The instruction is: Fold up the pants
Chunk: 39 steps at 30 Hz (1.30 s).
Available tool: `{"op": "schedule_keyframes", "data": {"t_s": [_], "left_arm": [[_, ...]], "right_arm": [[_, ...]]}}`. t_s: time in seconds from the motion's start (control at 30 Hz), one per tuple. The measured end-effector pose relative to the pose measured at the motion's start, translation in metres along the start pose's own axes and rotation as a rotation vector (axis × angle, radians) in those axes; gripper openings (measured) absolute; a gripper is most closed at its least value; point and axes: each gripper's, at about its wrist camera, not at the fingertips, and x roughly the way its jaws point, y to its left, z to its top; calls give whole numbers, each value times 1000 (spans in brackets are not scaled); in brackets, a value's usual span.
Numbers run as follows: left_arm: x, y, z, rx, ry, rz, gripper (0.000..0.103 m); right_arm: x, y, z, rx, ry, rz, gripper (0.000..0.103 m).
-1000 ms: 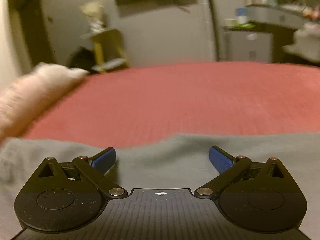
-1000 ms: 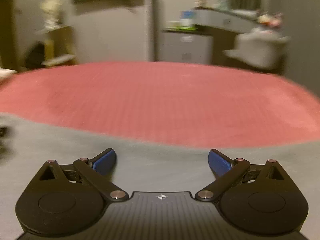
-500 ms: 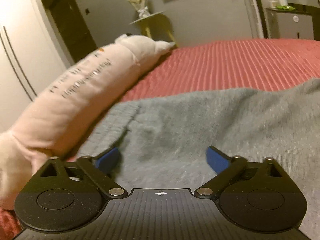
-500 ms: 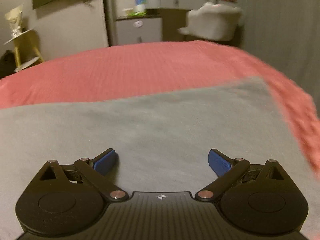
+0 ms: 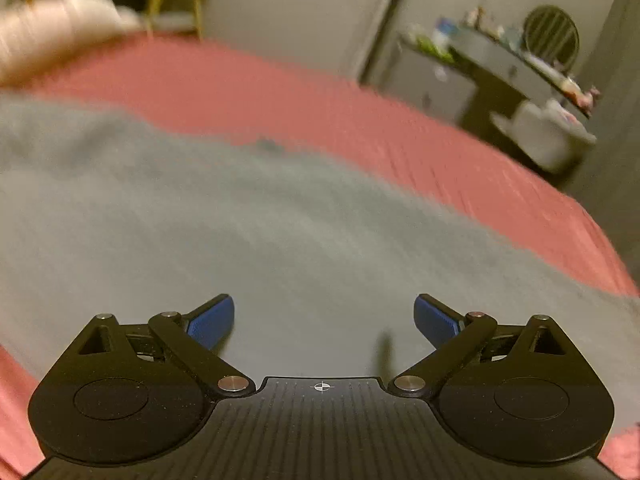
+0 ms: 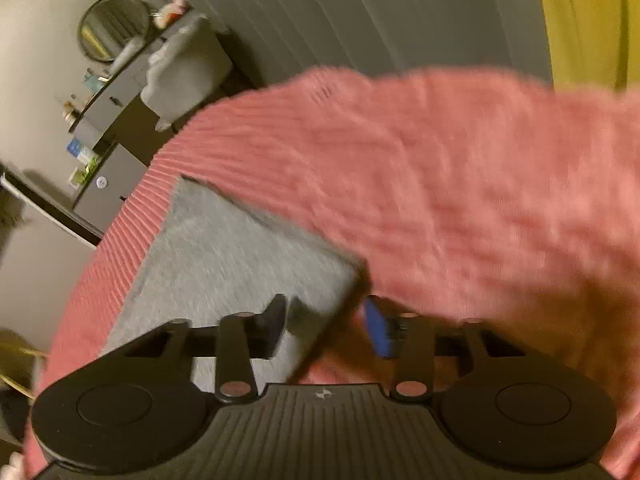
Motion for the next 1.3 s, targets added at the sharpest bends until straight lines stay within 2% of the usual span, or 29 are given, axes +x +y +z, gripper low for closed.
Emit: {"op": "schedule_keyframes", "data": {"t_s": [0.03,0.07,0.13,0.17,0.23,0.27,0.3,0.43,0.53,0.63,0.67,0.7,0.77,0.8,0.83,0.87,0.9,1.0,1.1,1.17,1.23,1.3], "left_arm": [[8,-7,-9,19,15,7,101],[9,-13,-14,76,-10,40,101],[10,-27,-22,265,-47,128,101],[10,-30,-24,290,-49,152,101],[7,-32,-27,268,-36,110,101],[5,-27,-26,243,-40,97,101],[5,-22,-23,217,-49,93,101],[7,-18,-24,159,-48,101,101],[10,-22,-25,178,-43,120,101],[11,-30,-30,229,-42,150,101],[8,-33,-33,238,-42,153,101],[8,-34,-34,242,-42,153,101],[7,-34,-34,245,-41,155,101],[7,-34,-34,245,-41,155,101],[8,-34,-34,246,-41,156,101],[9,-34,-34,245,-41,156,101],[9,-33,-33,245,-41,155,101],[9,-33,-34,245,-41,156,101],[9,-32,-33,237,-42,153,101],[7,-30,-32,219,-46,144,101],[5,-26,-30,191,-52,134,101],[3,-21,-28,156,-62,129,101]], "right_arm": [[1,-2,-7,18,0,25,36],[4,-4,-6,31,6,41,36],[11,-3,-6,52,29,56,38],[15,-2,-4,62,33,62,38],[10,8,1,75,33,79,37],[6,11,0,71,30,81,27],[-2,15,-1,49,17,81,10],[-30,44,-12,-130,-75,126,10],[-29,61,-20,-248,-89,131,10],[-12,54,-16,-203,-46,75,23],[-4,48,-15,-168,-17,64,37],[2,43,-14,-136,3,61,41],[10,36,-14,-104,4,71,39],[9,36,-15,-95,-9,81,35],[8,36,-15,-92,-21,85,30],[7,38,-14,-94,-28,88,16],[5,41,-14,-102,-37,94,11],[-6,52,-14,-163,-57,134,10],[-12,69,-14,-221,-74,82,10],[-20,88,-18,-247,-97,84,9],[-36,127,-35,-360,-128,155,9],[-53,177,-68,-563,-123,273,9]]}}
